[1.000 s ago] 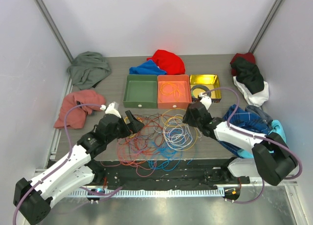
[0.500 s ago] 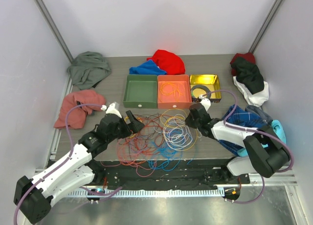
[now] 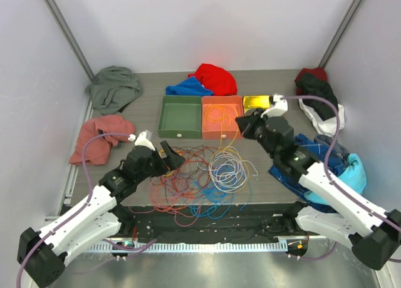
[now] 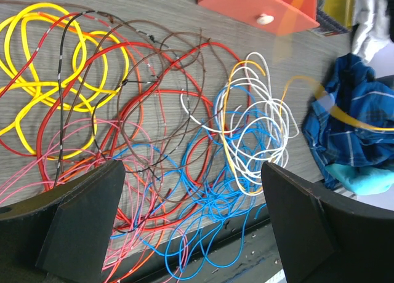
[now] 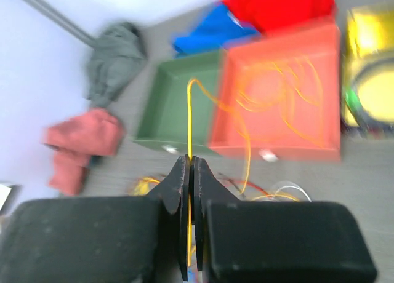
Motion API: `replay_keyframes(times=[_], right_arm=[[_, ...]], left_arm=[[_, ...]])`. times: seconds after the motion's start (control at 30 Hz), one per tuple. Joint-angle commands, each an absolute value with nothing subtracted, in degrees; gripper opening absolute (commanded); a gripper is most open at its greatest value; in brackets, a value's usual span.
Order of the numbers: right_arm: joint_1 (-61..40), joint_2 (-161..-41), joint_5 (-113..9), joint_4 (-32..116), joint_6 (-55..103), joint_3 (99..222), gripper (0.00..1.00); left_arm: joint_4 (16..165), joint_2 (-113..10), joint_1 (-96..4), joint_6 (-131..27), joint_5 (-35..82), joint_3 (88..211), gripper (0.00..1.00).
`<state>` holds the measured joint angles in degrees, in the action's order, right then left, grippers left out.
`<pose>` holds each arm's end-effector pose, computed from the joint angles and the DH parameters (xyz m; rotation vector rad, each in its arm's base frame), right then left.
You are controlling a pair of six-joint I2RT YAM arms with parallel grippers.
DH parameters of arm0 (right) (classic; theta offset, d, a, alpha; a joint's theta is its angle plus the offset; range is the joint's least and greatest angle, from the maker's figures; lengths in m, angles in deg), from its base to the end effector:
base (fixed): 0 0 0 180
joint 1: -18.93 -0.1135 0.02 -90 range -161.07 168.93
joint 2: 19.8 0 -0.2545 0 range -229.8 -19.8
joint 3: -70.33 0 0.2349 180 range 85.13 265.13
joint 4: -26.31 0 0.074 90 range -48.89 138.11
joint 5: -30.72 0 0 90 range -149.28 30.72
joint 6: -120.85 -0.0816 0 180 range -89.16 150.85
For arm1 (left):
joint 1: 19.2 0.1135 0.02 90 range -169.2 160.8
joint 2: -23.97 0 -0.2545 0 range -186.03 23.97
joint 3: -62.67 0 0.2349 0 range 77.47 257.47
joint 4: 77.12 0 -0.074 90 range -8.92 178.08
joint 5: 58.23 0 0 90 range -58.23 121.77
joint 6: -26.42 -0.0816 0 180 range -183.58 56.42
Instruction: Untangle the cables
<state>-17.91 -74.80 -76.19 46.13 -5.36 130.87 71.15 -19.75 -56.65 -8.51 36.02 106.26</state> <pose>0.2185 0.1340 0.3071 0.2028 1.8442 0.6326 0.1648 -0.1186 0.2068 -0.3909 2.2189 -0.8469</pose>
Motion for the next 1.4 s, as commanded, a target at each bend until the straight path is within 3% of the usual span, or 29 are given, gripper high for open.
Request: replay_keyframes(times=[0.0,0.27,0.63,0.73,0.9,1.17,1.37], right_arm=[[-21.58,-74.63,-76.59,52.26,2.71,147.6,0.01],[-24.05,-83.42,-72.56,61.32,6.5,178.07,0.01],[-24.05,-98.27,-70.71,68.26,8.7,206.32,0.01],[-24.14,-98.9,-69.83,68.1,7.47,206.87,0.01],[-24.23,-98.72,-68.77,66.69,5.01,204.05,0.01],[-24.23,-99.07,-68.16,67.92,4.3,203.52,0.01],[-24.31,-97.93,-67.37,67.3,3.69,200.8,0.01]], left_arm=[[73.49,-16.55,-56.99,-9.26,36.42,107.35,0.98],[69.71,-9.79,-57.08,-11.02,39.06,109.11,0.97],[71.28,-4.59,-57.25,-12.16,35.83,108.84,1.0],[82.87,-5.65,-58.39,-15.76,32.12,107.01,1.0],[102.91,-9.42,-67.15,-24.26,35.54,103.04,1.0],[119.53,-31.55,-88.08,-41.33,45.38,108.05,1.0],[134.71,-47.19,-90.13,-42.22,50.83,108.84,1.0]])
